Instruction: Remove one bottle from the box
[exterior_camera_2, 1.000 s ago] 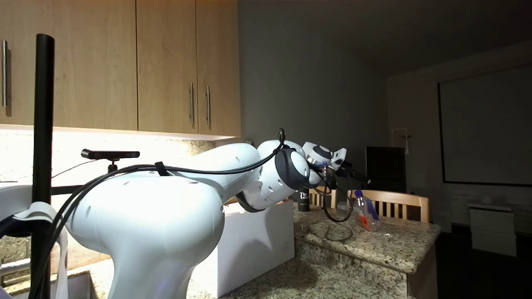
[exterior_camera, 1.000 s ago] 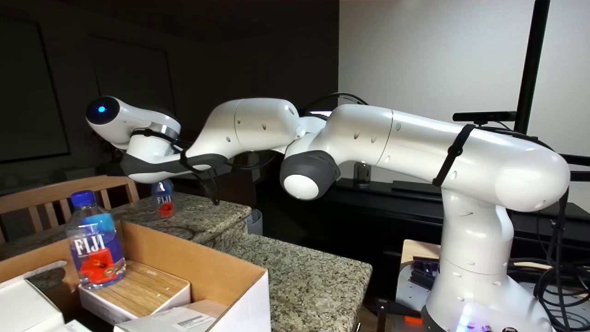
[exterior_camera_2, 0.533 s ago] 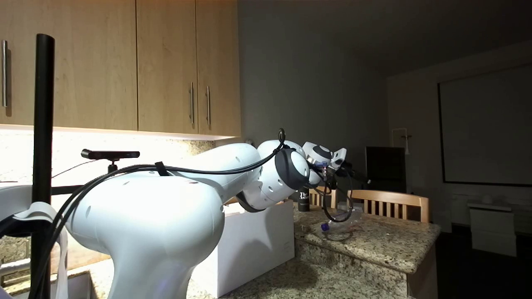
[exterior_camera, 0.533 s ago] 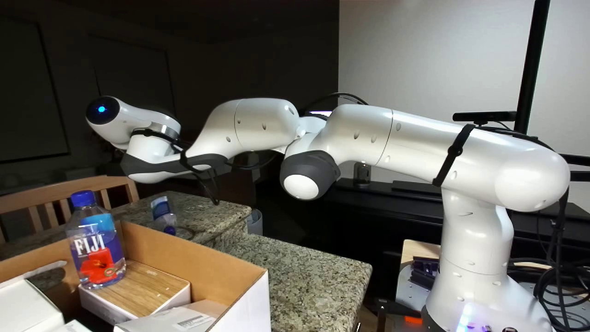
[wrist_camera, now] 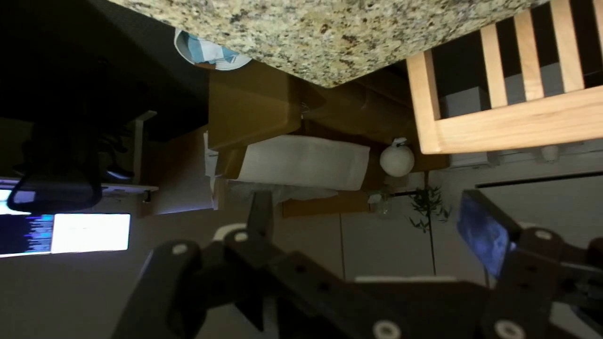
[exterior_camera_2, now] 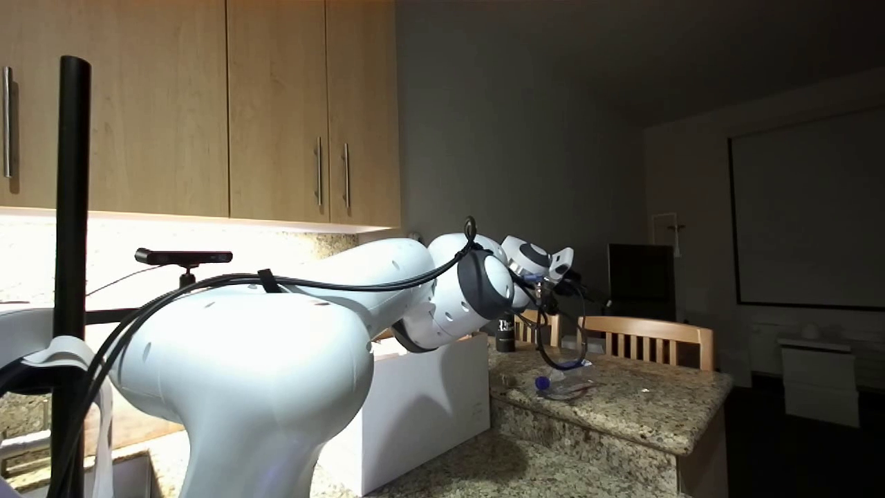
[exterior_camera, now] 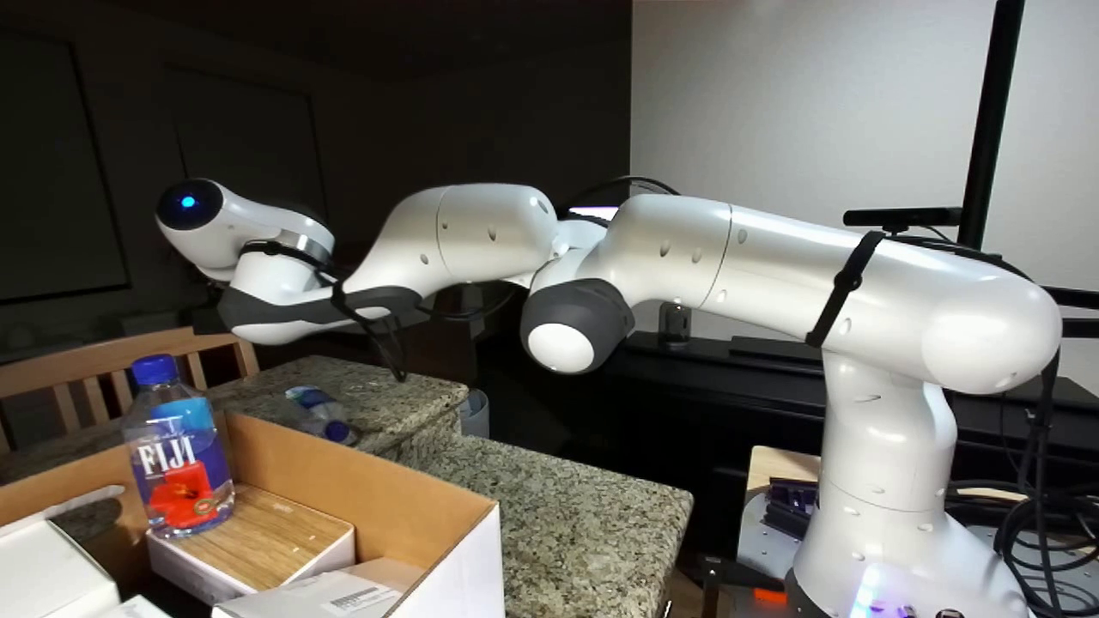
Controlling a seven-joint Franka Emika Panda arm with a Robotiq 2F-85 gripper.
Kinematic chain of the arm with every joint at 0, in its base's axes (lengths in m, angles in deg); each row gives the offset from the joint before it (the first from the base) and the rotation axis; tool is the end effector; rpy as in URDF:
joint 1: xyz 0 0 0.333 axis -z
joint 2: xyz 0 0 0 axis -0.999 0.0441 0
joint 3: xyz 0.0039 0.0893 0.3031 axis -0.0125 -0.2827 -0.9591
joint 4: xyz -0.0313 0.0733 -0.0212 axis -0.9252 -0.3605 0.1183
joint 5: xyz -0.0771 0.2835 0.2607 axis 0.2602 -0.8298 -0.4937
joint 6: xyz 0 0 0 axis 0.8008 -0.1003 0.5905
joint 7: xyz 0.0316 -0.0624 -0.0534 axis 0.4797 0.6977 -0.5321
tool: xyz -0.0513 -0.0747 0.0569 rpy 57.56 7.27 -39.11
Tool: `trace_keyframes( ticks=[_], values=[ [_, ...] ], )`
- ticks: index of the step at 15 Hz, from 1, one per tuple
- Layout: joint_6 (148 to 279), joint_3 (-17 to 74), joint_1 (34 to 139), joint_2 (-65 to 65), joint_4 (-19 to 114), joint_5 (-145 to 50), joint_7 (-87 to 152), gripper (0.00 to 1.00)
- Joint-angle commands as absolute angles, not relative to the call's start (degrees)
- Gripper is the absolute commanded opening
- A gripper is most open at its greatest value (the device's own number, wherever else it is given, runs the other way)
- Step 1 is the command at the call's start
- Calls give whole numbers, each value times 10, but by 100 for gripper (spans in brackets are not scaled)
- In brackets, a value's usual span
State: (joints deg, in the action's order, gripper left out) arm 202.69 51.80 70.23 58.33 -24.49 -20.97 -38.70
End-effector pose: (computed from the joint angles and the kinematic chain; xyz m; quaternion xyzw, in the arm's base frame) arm 0.8340 0.1353 0.3669 0.7905 -0.3534 0.4687 0.1748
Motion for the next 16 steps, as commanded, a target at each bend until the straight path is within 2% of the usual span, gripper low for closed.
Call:
trace_keyframes(
  ticks=[1, 2, 16],
  values=[
    [2076, 481, 708, 583, -245, -228, -296, 100],
    [2051, 502, 703, 584, -245, -216, -348, 100],
    [2053, 501, 701, 585, -245, -216, -345, 100]
  ],
)
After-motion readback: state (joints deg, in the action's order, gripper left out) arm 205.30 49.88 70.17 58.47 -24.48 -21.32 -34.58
